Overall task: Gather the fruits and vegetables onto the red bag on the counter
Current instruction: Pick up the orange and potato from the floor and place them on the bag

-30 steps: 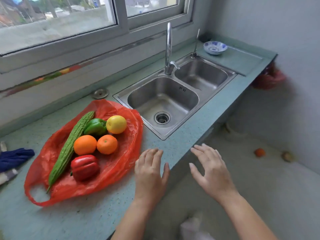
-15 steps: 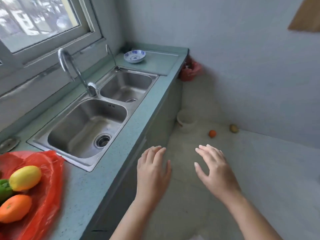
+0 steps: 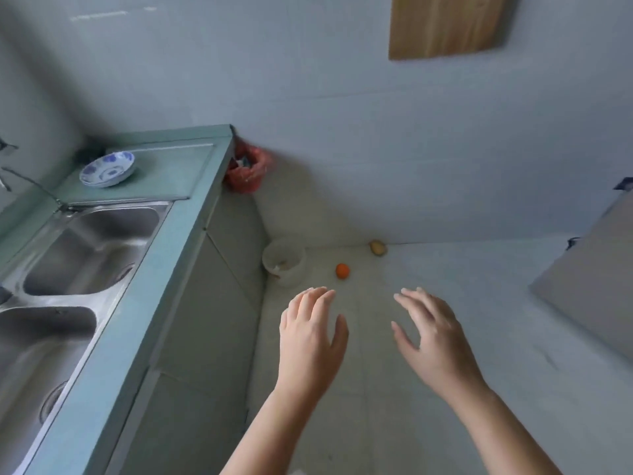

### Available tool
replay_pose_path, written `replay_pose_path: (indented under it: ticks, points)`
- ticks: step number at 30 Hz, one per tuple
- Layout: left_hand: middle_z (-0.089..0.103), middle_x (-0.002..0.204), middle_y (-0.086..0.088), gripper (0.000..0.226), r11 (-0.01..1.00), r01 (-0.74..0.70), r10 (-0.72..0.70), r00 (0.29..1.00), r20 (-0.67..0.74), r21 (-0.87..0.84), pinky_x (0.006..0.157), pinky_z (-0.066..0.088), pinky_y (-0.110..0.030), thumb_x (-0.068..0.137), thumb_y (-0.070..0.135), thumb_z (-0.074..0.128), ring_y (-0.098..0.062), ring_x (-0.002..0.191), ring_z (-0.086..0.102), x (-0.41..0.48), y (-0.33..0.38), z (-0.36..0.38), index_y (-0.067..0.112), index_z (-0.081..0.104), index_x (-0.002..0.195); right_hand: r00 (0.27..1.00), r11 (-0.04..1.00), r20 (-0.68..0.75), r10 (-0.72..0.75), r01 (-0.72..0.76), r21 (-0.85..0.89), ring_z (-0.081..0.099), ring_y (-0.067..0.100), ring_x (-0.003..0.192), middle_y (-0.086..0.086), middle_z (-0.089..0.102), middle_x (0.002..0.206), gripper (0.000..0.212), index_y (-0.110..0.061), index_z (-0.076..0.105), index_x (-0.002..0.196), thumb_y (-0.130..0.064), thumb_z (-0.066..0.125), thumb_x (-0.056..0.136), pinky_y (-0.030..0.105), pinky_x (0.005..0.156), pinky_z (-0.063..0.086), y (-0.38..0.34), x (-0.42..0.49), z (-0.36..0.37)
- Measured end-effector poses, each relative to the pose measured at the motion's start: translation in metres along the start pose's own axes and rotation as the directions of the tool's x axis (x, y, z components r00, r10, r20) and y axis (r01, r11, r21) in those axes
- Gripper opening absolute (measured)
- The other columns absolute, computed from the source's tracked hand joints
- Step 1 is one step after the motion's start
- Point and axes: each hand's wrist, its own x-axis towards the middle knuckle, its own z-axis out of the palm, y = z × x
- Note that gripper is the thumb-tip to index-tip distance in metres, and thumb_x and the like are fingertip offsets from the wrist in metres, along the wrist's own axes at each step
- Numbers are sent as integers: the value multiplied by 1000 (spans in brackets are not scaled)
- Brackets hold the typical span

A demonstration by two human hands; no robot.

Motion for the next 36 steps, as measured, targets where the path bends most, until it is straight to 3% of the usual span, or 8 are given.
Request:
replay_pose_path:
  ticks: [5, 13, 26, 31, 36]
  points:
    - [62, 110, -2, 36, 998, -50, 51, 997, 52, -28, 91, 35, -30, 82, 30, 44, -19, 108, 48, 40, 12, 38, 11, 59, 108, 996, 995, -31, 88, -89, -35, 55, 31, 104, 15, 64, 107, 42, -2, 62, 107, -32, 44, 82, 34, 93, 36, 44, 22, -3]
    - [64, 107, -3, 34, 993, -68, 77, 993, 89, -95, 87, 31, -25, 80, 28, 45, -18, 104, 46, 126, -1, 110, 10, 60, 105, 994, 992, -31, 109, -110, -55, 49, 23, 105, 14, 64, 107, 41, -3, 62, 107, -32, 45, 83, 34, 92, 37, 101, 107, 21]
    - [64, 107, -4, 41, 996, 33, -25, 994, 103, -78, 84, 41, -34, 80, 32, 41, -24, 100, 54, 321, -42, 191, 8, 61, 107, 997, 996, 15, 79, -78, -47, 48, 18, 108, 9, 63, 111, 41, -7, 61, 109, -34, 45, 83, 34, 92, 40, 160, 311, 62]
    - [64, 106, -4, 39, 996, 71, -64, 991, 114, -52, 84, 41, -33, 80, 32, 42, -24, 99, 53, 355, -49, 226, 9, 60, 107, 994, 997, 80, 74, -72, -19, 52, 21, 105, 10, 64, 110, 42, -6, 61, 108, -35, 45, 82, 32, 92, 38, 203, 350, 80]
    - [64, 107, -5, 40, 982, 190, -190, 978, 83, 12, 85, 41, -35, 80, 32, 42, -26, 100, 55, 401, -53, 267, 9, 60, 107, 982, 999, 187, -6, -1, 38, 50, 19, 104, 11, 65, 107, 42, -5, 62, 107, -34, 44, 81, 33, 90, 39, 255, 412, 110]
